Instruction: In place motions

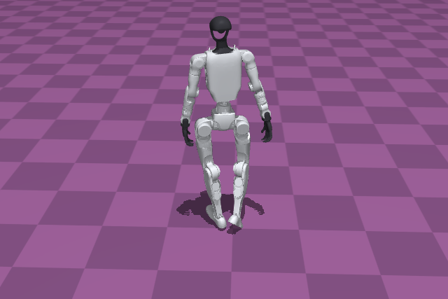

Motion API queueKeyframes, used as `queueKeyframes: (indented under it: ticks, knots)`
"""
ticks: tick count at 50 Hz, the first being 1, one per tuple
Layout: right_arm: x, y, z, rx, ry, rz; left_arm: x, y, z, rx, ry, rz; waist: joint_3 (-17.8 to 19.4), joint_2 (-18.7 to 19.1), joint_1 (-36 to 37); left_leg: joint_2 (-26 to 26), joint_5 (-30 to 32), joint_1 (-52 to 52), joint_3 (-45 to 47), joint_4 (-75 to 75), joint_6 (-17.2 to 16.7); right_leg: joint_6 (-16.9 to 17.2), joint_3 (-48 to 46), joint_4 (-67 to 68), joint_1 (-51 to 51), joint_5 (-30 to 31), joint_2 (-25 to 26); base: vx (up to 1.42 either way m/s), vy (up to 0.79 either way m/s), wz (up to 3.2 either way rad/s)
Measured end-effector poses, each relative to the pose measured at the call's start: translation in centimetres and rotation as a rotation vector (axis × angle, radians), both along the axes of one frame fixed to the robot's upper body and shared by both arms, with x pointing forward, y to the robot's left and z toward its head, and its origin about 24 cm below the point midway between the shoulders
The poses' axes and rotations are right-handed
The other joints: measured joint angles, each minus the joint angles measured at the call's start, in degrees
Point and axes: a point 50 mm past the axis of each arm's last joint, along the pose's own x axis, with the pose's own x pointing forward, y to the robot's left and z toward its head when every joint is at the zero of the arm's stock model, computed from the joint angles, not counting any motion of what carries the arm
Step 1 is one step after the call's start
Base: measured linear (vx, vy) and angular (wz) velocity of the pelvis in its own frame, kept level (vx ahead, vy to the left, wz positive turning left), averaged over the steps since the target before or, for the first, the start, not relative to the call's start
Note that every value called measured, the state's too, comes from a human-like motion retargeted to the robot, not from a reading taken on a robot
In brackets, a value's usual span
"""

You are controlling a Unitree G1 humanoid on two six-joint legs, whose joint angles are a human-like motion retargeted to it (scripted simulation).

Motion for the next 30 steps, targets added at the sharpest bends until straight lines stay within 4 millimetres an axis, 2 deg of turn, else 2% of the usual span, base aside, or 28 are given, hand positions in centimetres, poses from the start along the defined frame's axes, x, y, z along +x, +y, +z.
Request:
queueKeyframes:
  ticks: [2, 5, 7, 11, 13, 15, 17, 19, 23, 26, 30]
  knots:
    - [-0.5, -0.9, 0.3, -0.038, 0.043, 0.045, 3.1, -1.0, 0.3, -0.069, -0.108, 0.094, 1.83, 0.75, -2.64, 0.61, -0.31, 0.87, 0.74, -0.53, 0.51, -1.40, 2.65, 11.32, -6.43, 3.01, -0.41, -0.16, 0.20, -0.24]
    - [-1.0, -1.9, 0.8, -0.058, 0.091, 0.103, 8.6, -2.3, 1.6, -0.183, -0.306, 0.242, 4.55, 2.29, -7.93, 2.16, -0.26, 1.75, 1.02, -1.28, 1.85, -1.52, 2.16, 27.63, -14.90, -0.33, -2.14, -0.18, 0.21, 0.21]
    - [-1.6, -2.2, 1.0, -0.054, 0.123, 0.105, 12.7, -3.3, 3.1, -0.222, -0.457, 0.270, 5.78, 3.05, -12.66, 3.27, 0.09, 1.41, -0.16, -1.31, 2.70, -1.43, 2.02, 36.69, -21.38, -2.02, -3.40, -0.18, 0.17, 0.78]
    - [-4.0, -2.5, 1.7, -0.058, 0.201, 0.033, 19.6, -4.1, 7.5, -0.254, -0.745, 0.178, 6.77, 3.76, -18.83, 4.87, 1.80, 0.79, 2.24, -2.01, 4.75, -2.80, 2.64, 50.31, -34.83, -5.71, -5.38, -0.05, 0.11, 0.75]
    - [-5.4, -2.2, 1.9, -0.056, 0.236, -0.023, 21.9, -4.7, 9.6, -0.255, -0.853, 0.111, 6.43, 3.84, -20.41, 5.25, 2.54, 0.46, 3.85, -2.45, 5.42, -3.70, 3.27, 53.89, -40.67, -6.97, -5.42, 0.03, 0.07, 0.59]
    - [-6.6, -1.9, 2.2, -0.054, 0.263, -0.064, 23.3, -5.1, 11.1, -0.248, -0.924, 0.058, 6.01, 3.97, -21.04, 5.95, 3.00, 0.18, 5.20, -2.37, 5.55, -4.93, 3.21, 54.97, -44.16, -7.80, -4.93, 0.06, 0.03, 0.23]
    - [-7.1, -1.6, 2.2, -0.052, 0.277, -0.074, 23.8, -5.3, 11.7, -0.234, -0.958, 0.040, 5.43, 4.01, -21.06, 6.37, 3.14, -0.06, 5.69, -2.18, 5.38, -6.03, 2.93, 54.09, -45.08, -7.95, -4.36, 0.07, -0.03, -0.12]
    - [-6.8, -1.4, 2.1, -0.048, 0.269, -0.063, 23.8, -5.2, 11.7, -0.223, -0.965, 0.048, 5.00, 3.88, -20.88, 6.42, 2.99, -0.11, 6.20, -2.01, 5.02, -6.61, 3.00, 51.79, -44.05, -7.57, -3.61, 0.02, -0.04, -0.31]
    - [-4.2, -1.2, 1.3, -0.029, 0.192, 0.002, 22.7, -4.5, 10.4, -0.219, -0.899, 0.097, 5.33, 3.09, -21.04, 6.10, 2.43, 0.73, 7.58, -2.19, 3.97, -5.66, 3.14, 43.82, -36.95, -5.84, -1.84, -0.06, -0.02, -0.39]
    - [-2.3, -0.8, 0.7, -0.012, 0.136, 0.050, 20.6, -4.3, 8.3, -0.227, -0.789, 0.120, 4.98, 2.59, -19.64, 5.57, 2.03, 1.55, 8.61, -2.88, 3.16, -4.23, 3.90, 35.59, -29.72, -4.00, 0.17, 0.00, -0.05, -0.51]
    - [-1.1, -0.1, 0.2, 0.010, 0.096, 0.085, 15.9, -4.6, 4.8, -0.215, -0.594, 0.125, 2.62, 2.26, -15.81, 4.79, 1.68, 2.01, 10.05, -4.01, 2.03, -1.62, 6.05, 21.59, -19.59, -1.83, 3.62, 0.09, -0.10, -0.43]
